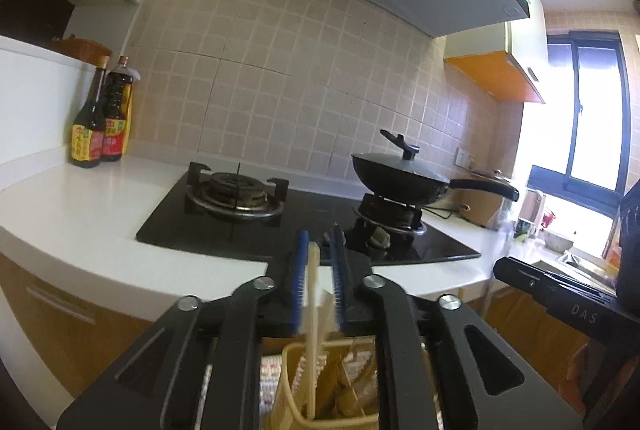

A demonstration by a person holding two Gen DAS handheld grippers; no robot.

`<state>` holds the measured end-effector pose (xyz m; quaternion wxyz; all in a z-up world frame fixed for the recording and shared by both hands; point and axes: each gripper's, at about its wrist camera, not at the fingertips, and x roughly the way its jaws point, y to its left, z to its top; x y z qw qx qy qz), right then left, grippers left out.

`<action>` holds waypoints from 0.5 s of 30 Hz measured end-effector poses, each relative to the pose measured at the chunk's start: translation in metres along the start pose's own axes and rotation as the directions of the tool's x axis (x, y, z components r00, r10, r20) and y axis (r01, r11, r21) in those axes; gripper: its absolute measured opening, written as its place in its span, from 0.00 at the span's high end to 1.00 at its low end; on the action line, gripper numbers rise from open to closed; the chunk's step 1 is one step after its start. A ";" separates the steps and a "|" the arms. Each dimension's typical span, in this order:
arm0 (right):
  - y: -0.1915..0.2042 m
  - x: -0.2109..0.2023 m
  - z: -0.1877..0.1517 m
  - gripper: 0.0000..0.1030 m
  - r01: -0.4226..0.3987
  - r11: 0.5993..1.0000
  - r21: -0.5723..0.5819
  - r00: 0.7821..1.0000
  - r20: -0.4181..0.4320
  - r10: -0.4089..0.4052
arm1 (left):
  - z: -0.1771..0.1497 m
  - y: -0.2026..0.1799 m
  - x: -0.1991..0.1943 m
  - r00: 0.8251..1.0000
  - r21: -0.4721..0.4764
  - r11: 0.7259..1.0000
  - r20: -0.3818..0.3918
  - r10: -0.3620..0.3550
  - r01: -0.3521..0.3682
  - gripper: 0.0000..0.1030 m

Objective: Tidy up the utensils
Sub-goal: 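Open both tools to drop the chopstick and spoon into the basket, then move both open tools back over the last chopstick and spoon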

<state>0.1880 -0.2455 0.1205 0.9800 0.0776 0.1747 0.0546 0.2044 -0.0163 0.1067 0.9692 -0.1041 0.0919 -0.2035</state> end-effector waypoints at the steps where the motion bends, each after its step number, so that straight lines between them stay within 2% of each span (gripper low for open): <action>1: 0.000 -0.005 -0.001 0.85 -0.008 1.000 0.007 1.000 -0.012 0.008 | 0.000 0.001 -0.007 1.000 0.000 1.000 -0.005 -0.002 0.002 0.78; 3: 0.000 -0.016 -0.004 0.85 -0.026 0.999 0.024 0.999 -0.023 0.026 | 0.001 0.003 -0.019 1.000 -0.008 1.000 -0.010 -0.008 0.008 0.72; 10: 0.008 -0.064 -0.017 0.85 -0.027 0.998 0.052 0.998 -0.051 0.029 | 0.001 0.004 -0.063 0.996 -0.018 0.998 -0.064 -0.056 0.055 0.65; 15: 0.018 -0.088 -0.031 0.85 -0.032 0.998 0.050 0.994 -0.099 0.037 | -0.009 -0.010 -0.087 0.985 0.016 0.997 -0.155 -0.078 0.082 0.57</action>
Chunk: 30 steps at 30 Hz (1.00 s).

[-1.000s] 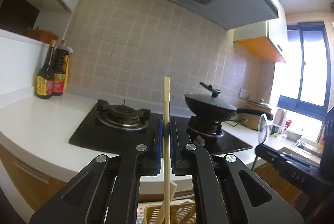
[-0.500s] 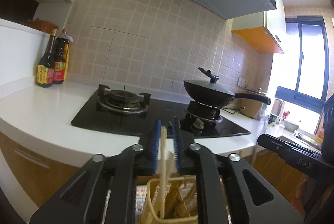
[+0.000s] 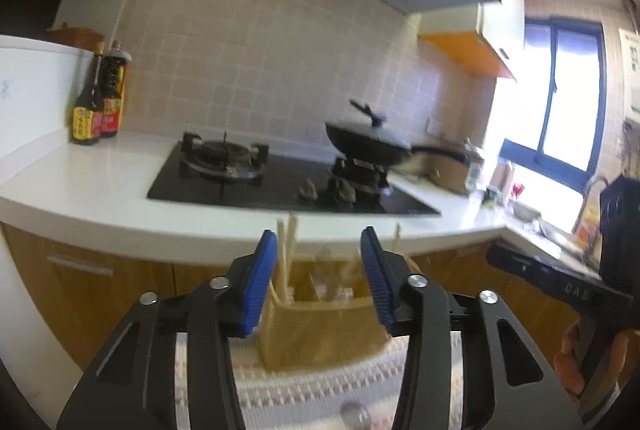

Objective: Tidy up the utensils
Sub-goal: 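Move both open tools back over the last chopstick and spoon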

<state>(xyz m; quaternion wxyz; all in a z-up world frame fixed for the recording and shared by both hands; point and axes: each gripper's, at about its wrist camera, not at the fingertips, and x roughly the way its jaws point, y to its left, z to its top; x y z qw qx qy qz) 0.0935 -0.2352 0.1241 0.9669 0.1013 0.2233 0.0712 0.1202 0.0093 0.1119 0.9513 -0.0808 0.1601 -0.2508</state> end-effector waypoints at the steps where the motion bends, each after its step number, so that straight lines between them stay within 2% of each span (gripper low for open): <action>1: 0.003 -0.003 -0.004 0.85 0.001 1.000 -0.004 1.000 -0.014 -0.001 | -0.004 -0.003 -0.003 1.000 0.011 1.000 -0.019 -0.001 0.002 0.56; 6: 0.012 -0.006 -0.028 0.84 0.014 1.000 -0.016 0.996 -0.083 -0.015 | -0.031 -0.013 -0.021 0.994 0.041 0.999 -0.103 0.021 -0.017 0.51; 7: 0.011 -0.004 -0.035 0.81 0.009 1.000 -0.002 0.994 -0.113 -0.009 | -0.038 -0.014 -0.022 0.991 0.044 0.999 -0.130 0.022 -0.016 0.51; 8: 0.009 -0.002 -0.041 0.73 0.003 1.000 0.016 0.990 -0.139 -0.001 | -0.043 -0.014 -0.023 0.988 0.043 0.999 -0.151 0.022 -0.016 0.51; 9: 0.008 0.000 -0.047 0.70 -0.001 1.000 0.028 0.987 -0.158 0.005 | -0.052 -0.012 -0.025 0.982 0.036 0.999 -0.186 0.021 -0.014 0.51; 11: 0.007 0.004 -0.058 0.70 0.009 1.000 0.029 0.981 -0.196 -0.003 | -0.068 -0.009 -0.026 0.969 0.012 1.000 -0.249 0.010 -0.007 0.51; 13: 0.005 0.008 -0.072 0.70 0.021 0.999 0.039 0.973 -0.233 -0.012 | -0.087 -0.005 -0.026 0.948 -0.016 1.000 -0.319 -0.002 -0.003 0.51; 15: 0.001 0.017 -0.084 0.70 0.015 0.998 0.069 0.957 -0.290 0.005 | -0.108 -0.002 -0.025 0.919 -0.053 0.999 -0.394 -0.029 0.009 0.51; 17: -0.001 0.028 -0.094 0.70 0.021 0.995 0.093 0.934 -0.358 0.014 | -0.124 -0.002 -0.022 0.888 -0.072 0.997 -0.457 -0.046 0.015 0.51; 20: 0.000 0.052 -0.112 0.70 0.007 0.990 0.138 0.875 -0.480 0.061 | -0.149 -0.006 -0.013 0.830 -0.071 0.997 -0.556 -0.047 0.009 0.52; 22: 0.003 0.071 -0.128 0.70 0.020 0.989 0.147 0.823 -0.564 0.067 | -0.158 -0.009 -0.008 0.803 -0.070 0.997 -0.593 -0.056 0.018 0.54; 24: 0.005 0.085 -0.139 0.70 0.023 0.986 0.162 0.791 -0.607 0.081 | -0.167 -0.012 -0.004 0.777 -0.068 0.997 -0.626 -0.065 0.029 0.57; 27: 0.008 0.096 -0.149 0.70 0.016 0.980 0.198 0.769 -0.628 0.115 | -0.179 -0.018 0.002 0.749 -0.039 0.999 -0.661 -0.047 0.028 0.57; 30: 0.013 0.103 -0.151 0.71 0.030 0.983 0.180 0.772 -0.629 0.092 | -0.187 -0.023 0.006 0.731 -0.012 1.000 -0.682 -0.023 0.020 0.58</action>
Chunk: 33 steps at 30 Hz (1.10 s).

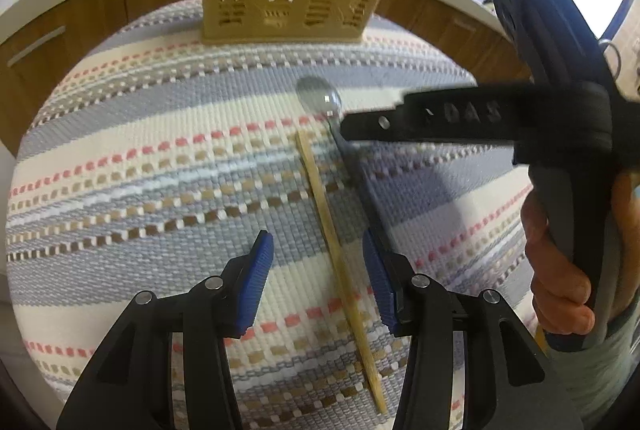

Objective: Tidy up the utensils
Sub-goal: 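Grasp the last chopstick with the left tool while the right tool grasps the last clear spoon, then lift the chopstick and spoon and carry them above the yellow basket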

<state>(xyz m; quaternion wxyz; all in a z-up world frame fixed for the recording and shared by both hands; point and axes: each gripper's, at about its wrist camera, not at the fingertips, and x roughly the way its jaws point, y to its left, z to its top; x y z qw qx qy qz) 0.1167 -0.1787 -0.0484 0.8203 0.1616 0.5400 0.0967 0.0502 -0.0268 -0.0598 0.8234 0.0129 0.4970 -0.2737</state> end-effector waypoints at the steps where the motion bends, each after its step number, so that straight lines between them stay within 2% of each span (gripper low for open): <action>1: 0.002 0.003 0.002 0.71 0.006 1.000 -0.002 1.000 0.000 -0.006 | -0.001 -0.001 0.002 1.000 0.003 1.000 -0.002 0.009 -0.009 0.58; 6: 0.019 0.014 0.001 0.73 0.062 0.997 -0.043 0.998 0.026 -0.060 | -0.003 -0.015 0.005 0.996 0.044 0.995 0.016 0.087 -0.087 0.62; 11: 0.045 0.024 -0.009 0.74 0.188 0.973 -0.131 0.980 0.085 -0.178 | -0.021 -0.037 0.012 0.982 0.089 0.979 0.059 0.179 -0.184 0.62; 14: 0.052 0.028 -0.012 0.88 0.242 0.957 -0.159 0.968 0.102 -0.228 | -0.024 -0.044 0.014 0.971 0.119 0.965 0.071 0.227 -0.234 0.62; 16: 0.051 0.028 -0.012 0.89 0.221 0.963 -0.153 0.973 0.096 -0.208 | -0.025 -0.047 0.015 0.967 0.126 0.960 0.078 0.242 -0.251 0.67; 18: 0.043 0.026 -0.011 0.90 0.183 0.974 -0.134 0.982 0.082 -0.173 | -0.025 -0.048 0.013 0.963 0.124 0.956 0.087 0.257 -0.266 0.96; 19: 0.037 0.023 -0.011 0.90 0.157 0.980 -0.119 0.986 0.075 -0.149 | -0.025 -0.047 0.012 0.959 0.120 0.953 0.089 0.268 -0.277 0.96; 21: 0.023 0.017 -0.011 0.90 0.134 0.986 -0.097 0.989 0.069 -0.128 | -0.024 -0.041 0.010 0.970 0.089 0.968 0.088 0.229 -0.236 0.96; 25: 0.006 0.004 -0.014 0.90 0.086 0.995 -0.055 0.995 0.064 -0.082 | -0.020 -0.022 -0.004 0.974 -0.006 0.980 0.111 0.197 -0.198 0.96; 29: -0.002 -0.012 -0.021 0.90 0.104 0.993 -0.061 0.992 0.078 -0.099 | -0.015 0.000 -0.013 0.978 -0.087 0.983 0.114 0.172 -0.163 0.96; 33: -0.011 -0.021 -0.032 0.90 0.146 0.986 -0.080 0.988 0.052 -0.142 | -0.015 0.018 -0.009 0.990 -0.131 0.984 0.062 0.127 -0.118 0.96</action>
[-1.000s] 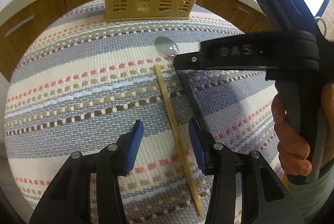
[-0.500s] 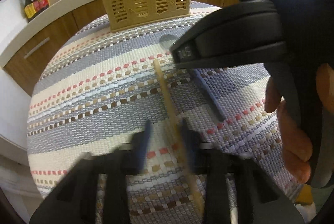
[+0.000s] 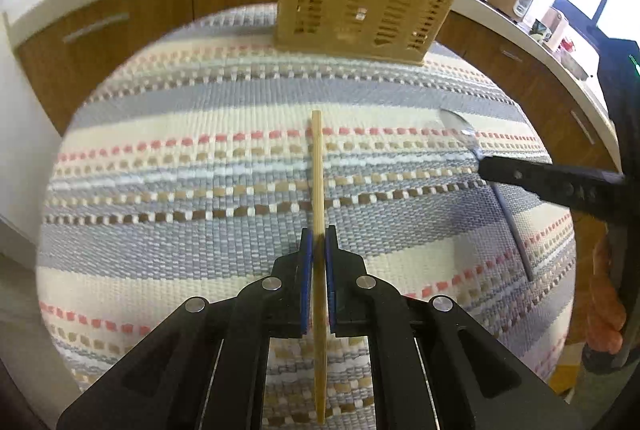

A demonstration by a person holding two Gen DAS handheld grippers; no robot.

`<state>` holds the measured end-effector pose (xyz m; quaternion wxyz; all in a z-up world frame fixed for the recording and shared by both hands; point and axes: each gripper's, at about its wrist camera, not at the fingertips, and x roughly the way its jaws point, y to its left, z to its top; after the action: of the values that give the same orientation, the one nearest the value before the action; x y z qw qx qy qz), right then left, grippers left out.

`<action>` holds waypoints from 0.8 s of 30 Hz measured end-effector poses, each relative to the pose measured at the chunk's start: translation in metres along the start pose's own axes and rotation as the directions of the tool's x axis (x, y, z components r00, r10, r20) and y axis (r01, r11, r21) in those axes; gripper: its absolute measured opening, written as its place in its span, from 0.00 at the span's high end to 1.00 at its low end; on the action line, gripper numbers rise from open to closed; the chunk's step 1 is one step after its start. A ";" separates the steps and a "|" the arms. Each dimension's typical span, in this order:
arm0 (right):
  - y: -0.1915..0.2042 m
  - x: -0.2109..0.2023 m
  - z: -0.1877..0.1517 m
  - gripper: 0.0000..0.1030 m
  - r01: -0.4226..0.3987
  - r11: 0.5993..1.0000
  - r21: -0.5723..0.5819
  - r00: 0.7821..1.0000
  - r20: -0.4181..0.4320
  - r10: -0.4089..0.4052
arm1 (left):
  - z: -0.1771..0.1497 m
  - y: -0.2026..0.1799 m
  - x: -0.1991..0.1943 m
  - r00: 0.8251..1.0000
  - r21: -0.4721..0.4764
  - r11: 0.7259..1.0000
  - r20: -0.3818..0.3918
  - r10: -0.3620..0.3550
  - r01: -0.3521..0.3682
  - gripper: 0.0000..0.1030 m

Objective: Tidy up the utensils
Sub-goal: 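Lift the chopstick and spoon and carry them above the yellow basket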

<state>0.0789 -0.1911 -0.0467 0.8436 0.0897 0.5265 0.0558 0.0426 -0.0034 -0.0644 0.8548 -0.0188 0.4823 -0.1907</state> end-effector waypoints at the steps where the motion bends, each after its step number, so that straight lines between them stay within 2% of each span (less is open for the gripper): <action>1: -0.006 -0.002 -0.003 0.90 0.014 1.000 -0.005 1.000 -0.008 -0.014 | 0.001 0.003 0.002 1.000 -0.005 1.000 -0.018 -0.014 0.014 0.95; 4: -0.013 -0.001 -0.010 0.90 0.052 0.998 -0.017 0.998 -0.026 -0.053 | 0.007 0.000 0.002 0.997 0.011 0.999 -0.057 -0.048 0.049 0.94; 5: -0.017 -0.003 -0.013 0.90 0.059 0.998 -0.016 0.998 -0.024 -0.059 | 0.011 -0.001 0.000 0.994 0.017 0.996 -0.067 -0.082 0.083 0.90; 7: -0.022 -0.004 -0.015 0.89 0.044 0.999 -0.001 0.998 -0.033 -0.044 | 0.019 -0.001 0.001 0.993 0.026 0.994 -0.068 -0.101 0.103 0.84; 11: -0.035 -0.007 -0.016 0.87 -0.010 0.999 0.045 0.999 -0.053 0.012 | 0.042 0.002 0.007 0.996 0.063 0.997 -0.074 -0.046 0.051 0.83; 13: -0.040 -0.011 -0.016 0.84 -0.019 0.998 0.061 0.998 -0.052 0.022 | 0.051 0.002 0.014 0.993 0.081 0.995 -0.106 -0.057 0.066 0.83; 17: -0.044 -0.012 -0.014 0.65 -0.030 0.996 0.090 0.997 -0.074 0.036 | 0.061 -0.001 0.031 0.980 0.111 0.988 -0.181 -0.086 0.107 0.78; 19: -0.045 -0.013 -0.014 0.64 -0.020 0.996 0.084 0.997 -0.067 0.025 | 0.063 -0.006 0.037 0.979 0.146 0.985 -0.195 -0.065 0.094 0.76; 22: -0.030 -0.006 -0.012 0.65 0.038 0.999 0.032 0.997 -0.071 -0.036 | 0.066 -0.018 0.043 0.976 0.193 0.978 -0.215 -0.040 0.083 0.75; 24: -0.018 -0.004 -0.012 0.72 0.062 0.998 -0.008 0.995 -0.077 -0.063 | 0.067 -0.025 0.046 0.976 0.227 0.972 -0.215 -0.010 0.060 0.75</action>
<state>0.0666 -0.2085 -0.0526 0.8241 0.0686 0.5613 0.0342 0.1119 -0.0529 -0.0607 0.7911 0.0933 0.5450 -0.2617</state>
